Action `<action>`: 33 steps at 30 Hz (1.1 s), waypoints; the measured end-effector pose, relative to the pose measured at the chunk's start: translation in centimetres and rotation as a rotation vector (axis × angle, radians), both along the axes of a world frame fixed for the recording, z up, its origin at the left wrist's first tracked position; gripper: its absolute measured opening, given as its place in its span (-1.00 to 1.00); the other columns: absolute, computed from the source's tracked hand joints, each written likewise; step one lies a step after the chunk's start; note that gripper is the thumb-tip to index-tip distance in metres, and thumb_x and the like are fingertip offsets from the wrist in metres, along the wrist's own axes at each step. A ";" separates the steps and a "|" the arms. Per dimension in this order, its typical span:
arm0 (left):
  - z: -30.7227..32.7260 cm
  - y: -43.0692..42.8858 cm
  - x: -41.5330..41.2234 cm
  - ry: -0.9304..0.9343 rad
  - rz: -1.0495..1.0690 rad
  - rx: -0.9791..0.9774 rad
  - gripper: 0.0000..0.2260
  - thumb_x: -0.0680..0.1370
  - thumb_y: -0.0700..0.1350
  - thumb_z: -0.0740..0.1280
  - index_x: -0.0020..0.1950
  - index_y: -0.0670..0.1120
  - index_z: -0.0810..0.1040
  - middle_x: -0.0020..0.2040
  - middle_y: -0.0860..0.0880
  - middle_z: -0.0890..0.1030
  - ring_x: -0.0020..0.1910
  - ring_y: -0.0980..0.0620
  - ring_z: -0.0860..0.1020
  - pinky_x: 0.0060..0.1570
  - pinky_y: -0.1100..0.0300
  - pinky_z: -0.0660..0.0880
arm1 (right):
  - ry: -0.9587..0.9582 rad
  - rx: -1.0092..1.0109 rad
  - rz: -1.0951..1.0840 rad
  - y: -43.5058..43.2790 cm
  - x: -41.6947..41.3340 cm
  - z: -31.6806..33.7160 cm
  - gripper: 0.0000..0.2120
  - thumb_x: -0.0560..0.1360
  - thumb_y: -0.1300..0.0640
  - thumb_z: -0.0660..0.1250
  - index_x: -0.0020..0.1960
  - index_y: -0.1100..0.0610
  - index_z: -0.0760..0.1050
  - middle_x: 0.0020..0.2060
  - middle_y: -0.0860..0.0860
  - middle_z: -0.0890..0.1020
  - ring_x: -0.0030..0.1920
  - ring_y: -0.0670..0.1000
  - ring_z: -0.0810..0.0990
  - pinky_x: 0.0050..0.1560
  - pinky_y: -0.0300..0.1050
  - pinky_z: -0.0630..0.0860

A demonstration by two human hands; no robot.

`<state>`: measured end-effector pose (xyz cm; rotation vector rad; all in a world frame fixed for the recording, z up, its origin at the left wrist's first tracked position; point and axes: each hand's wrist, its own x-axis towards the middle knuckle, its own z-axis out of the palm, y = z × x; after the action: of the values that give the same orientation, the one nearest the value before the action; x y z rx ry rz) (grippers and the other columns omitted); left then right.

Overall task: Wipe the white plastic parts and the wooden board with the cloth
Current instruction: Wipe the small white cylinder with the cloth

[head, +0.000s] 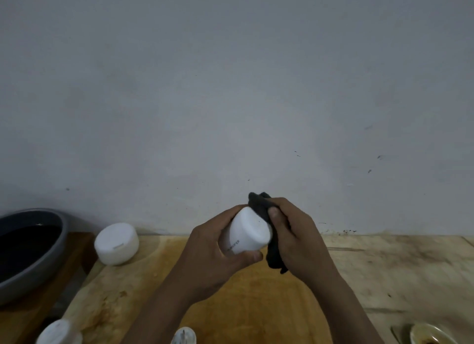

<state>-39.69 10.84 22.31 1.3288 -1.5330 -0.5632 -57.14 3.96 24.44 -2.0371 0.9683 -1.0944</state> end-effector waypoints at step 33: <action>0.5 -1.0 -2.0 1.068 -0.067 0.361 -0.51 0.47 0.12 0.47 0.31 -0.10 0.64 0.26 -0.16 0.67 0.23 -0.15 0.61 0.36 -0.09 0.46 | -0.213 -0.150 -0.044 2.0 2.4 -0.4 -0.68 0.63 0.19 0.11 0.25 0.06 0.56 0.27 -0.07 0.45 0.30 -0.21 0.45 0.21 -0.43 0.39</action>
<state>-41.74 9.87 22.79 0.9368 -0.5967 -1.3646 -54.70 5.97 24.08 -1.9735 0.8480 -1.4126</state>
